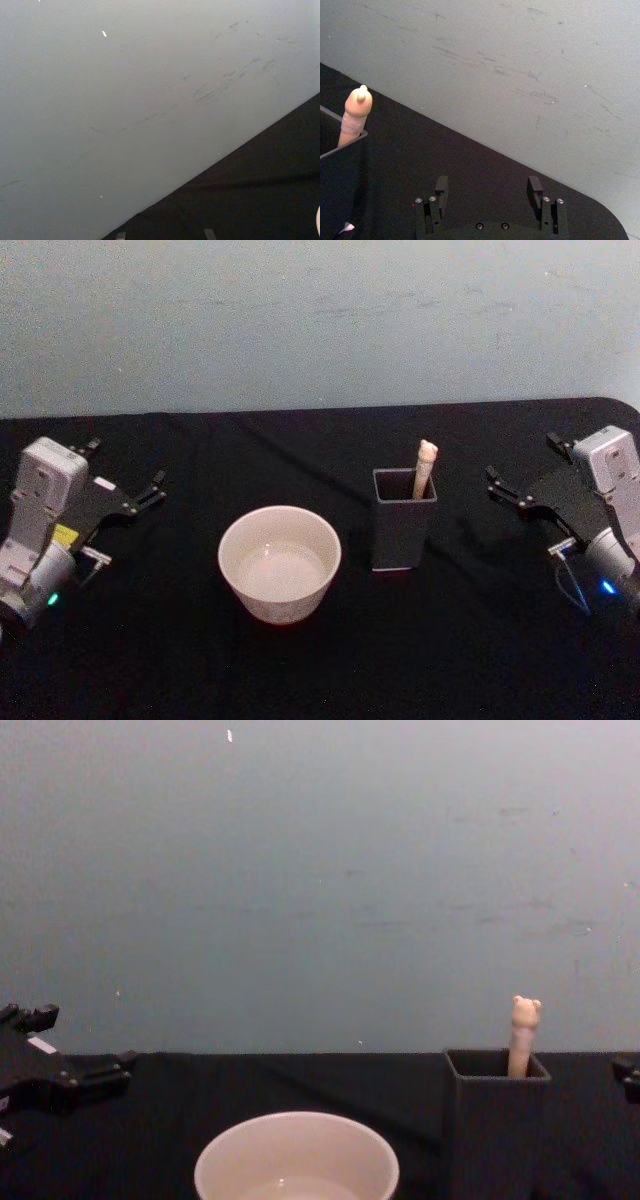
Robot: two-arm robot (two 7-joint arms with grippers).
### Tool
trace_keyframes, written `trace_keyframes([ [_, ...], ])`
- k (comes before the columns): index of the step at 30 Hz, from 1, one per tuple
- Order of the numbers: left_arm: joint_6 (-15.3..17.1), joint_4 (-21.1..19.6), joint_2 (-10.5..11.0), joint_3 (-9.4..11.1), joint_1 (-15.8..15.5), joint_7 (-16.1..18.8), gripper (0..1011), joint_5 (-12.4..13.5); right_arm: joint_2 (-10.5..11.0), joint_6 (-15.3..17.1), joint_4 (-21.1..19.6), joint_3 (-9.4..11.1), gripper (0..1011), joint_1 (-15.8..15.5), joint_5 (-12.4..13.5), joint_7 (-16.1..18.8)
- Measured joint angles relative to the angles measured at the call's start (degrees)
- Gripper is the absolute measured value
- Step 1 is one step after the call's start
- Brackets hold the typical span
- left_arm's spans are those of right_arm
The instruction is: Pick up the stirring spoon with one hand, stir inside the cup, then place it back in its original position.
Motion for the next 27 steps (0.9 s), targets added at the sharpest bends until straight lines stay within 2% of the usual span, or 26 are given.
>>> trace_keyframes([
  [27,0.0,0.0,0.0,0.0,0.0,0.0,1001,0.0,0.0,0.0,0.0,0.0,1003,0.0,0.0,0.0],
])
